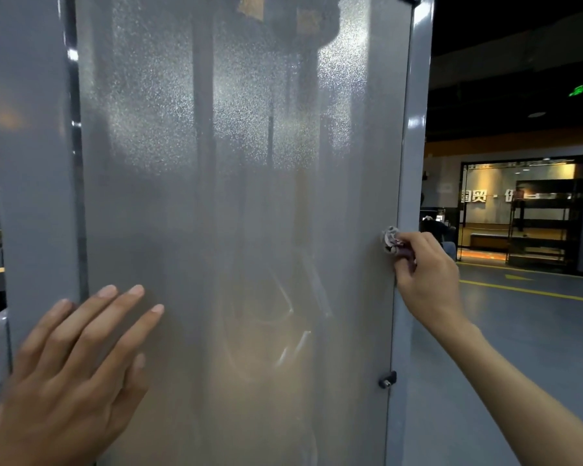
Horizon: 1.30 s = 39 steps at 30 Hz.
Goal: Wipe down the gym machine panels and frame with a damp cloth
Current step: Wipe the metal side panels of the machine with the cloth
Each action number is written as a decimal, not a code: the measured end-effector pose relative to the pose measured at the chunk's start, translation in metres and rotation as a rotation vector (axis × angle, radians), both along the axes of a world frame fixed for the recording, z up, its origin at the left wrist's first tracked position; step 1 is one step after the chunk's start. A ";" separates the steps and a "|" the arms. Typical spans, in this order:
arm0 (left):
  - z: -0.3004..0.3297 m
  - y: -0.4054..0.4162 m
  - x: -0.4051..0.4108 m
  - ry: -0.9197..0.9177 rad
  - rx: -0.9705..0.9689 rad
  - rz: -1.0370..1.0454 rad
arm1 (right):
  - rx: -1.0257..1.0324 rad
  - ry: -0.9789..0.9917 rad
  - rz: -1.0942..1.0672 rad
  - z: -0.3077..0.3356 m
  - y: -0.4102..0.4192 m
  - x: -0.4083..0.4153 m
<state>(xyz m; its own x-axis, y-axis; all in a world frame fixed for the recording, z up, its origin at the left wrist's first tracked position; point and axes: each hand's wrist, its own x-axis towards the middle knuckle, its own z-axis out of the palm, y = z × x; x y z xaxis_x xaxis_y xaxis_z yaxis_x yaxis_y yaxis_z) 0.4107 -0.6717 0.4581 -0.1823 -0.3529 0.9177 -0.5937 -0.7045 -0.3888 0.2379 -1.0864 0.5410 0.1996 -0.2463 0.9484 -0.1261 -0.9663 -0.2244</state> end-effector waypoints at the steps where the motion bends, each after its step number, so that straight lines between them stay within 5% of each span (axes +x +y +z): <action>1: 0.000 0.000 -0.001 -0.001 -0.002 -0.001 | 0.043 -0.020 0.009 -0.002 0.002 0.002; 7: 0.002 0.000 -0.005 -0.007 0.000 -0.007 | 0.267 -0.181 0.085 -0.012 0.018 0.010; 23: -0.001 0.000 -0.001 -0.002 -0.003 -0.022 | 0.101 -0.060 0.151 -0.010 0.051 0.020; 29: -0.001 -0.002 -0.001 -0.010 -0.008 -0.033 | 0.190 -0.091 0.093 -0.009 0.036 0.012; 34: -0.001 -0.002 -0.001 -0.002 -0.013 -0.028 | 0.008 -0.025 0.152 -0.016 0.060 0.022; 39: 0.000 -0.001 -0.002 -0.008 -0.016 -0.027 | 0.166 -0.046 -0.005 -0.016 0.031 0.012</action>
<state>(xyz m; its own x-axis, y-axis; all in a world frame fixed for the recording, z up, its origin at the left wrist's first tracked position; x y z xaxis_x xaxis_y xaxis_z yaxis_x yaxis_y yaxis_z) 0.4085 -0.6730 0.4582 -0.1993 -0.3329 0.9216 -0.6096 -0.6942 -0.3826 0.2503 -1.0552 0.5252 0.1556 -0.4010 0.9027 -0.1164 -0.9150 -0.3864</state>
